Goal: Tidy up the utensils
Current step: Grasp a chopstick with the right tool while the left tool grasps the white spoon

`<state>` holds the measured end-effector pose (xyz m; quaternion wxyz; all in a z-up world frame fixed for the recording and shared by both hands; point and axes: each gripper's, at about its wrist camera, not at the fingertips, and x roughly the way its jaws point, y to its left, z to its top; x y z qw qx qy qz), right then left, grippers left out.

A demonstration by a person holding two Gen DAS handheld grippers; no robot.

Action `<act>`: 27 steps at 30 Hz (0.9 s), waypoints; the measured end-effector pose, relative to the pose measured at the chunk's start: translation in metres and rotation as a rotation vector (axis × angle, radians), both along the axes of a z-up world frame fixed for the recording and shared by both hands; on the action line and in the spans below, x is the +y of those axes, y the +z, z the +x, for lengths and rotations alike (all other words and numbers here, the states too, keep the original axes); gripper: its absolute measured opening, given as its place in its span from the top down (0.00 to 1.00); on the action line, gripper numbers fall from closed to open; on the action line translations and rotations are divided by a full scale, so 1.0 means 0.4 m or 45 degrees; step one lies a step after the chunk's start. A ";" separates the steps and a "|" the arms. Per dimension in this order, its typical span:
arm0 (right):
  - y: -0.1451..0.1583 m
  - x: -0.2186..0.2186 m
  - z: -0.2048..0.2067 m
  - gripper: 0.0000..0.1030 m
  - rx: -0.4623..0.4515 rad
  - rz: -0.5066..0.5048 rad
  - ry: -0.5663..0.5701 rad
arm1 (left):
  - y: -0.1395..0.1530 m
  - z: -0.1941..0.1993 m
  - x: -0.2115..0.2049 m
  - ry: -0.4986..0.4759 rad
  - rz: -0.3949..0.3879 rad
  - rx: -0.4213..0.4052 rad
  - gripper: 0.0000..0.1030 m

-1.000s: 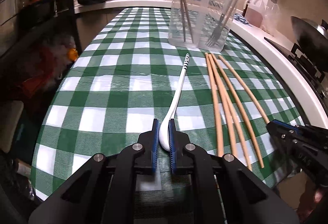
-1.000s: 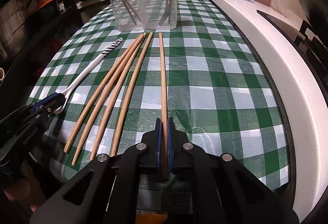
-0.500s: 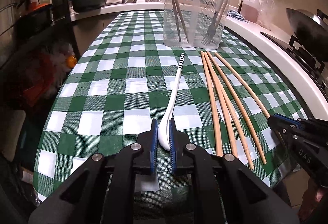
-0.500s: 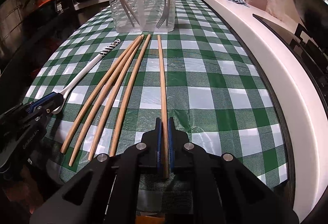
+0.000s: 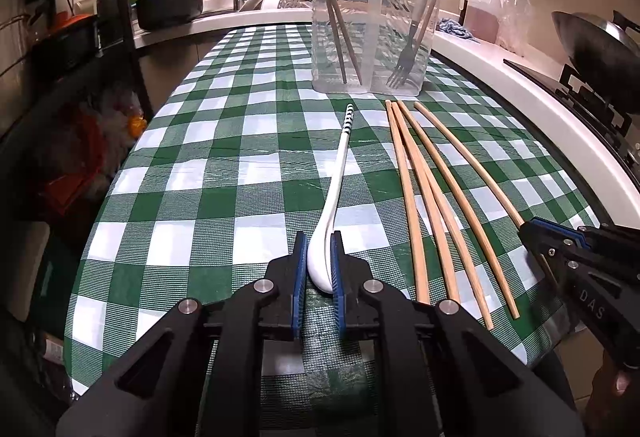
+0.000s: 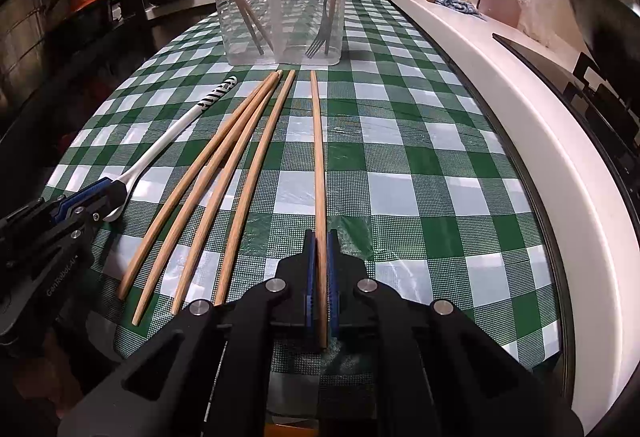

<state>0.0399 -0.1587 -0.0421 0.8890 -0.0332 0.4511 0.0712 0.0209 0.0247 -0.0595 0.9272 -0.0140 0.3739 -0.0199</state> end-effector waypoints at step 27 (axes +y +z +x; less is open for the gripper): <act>0.004 -0.002 0.000 0.95 0.016 0.028 0.000 | 0.005 -0.015 -0.009 -0.005 0.016 -0.020 0.89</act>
